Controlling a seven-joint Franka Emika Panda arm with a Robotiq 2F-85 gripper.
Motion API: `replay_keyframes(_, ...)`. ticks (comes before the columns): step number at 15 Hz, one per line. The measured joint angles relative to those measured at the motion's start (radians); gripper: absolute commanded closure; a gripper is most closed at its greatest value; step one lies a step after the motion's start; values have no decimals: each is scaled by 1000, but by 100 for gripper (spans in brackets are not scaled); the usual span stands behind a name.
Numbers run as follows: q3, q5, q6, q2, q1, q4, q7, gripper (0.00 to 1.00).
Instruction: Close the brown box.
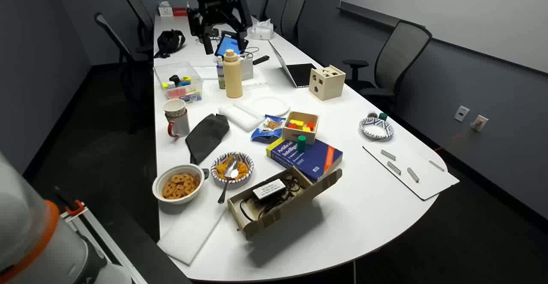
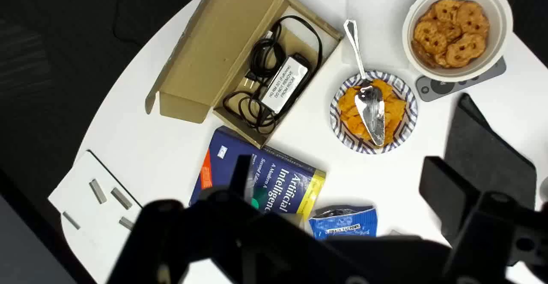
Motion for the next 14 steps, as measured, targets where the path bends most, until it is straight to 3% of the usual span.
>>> replay_keyframes(7, -26, 14, -7, 14, 8, -5, -19, 0)
replay_keyframes(11, -137, 69, -62, 48, -13, -3, -118, 0)
replay_keyframes(14, -240, 75, -110, 65, -76, 10, -167, 0)
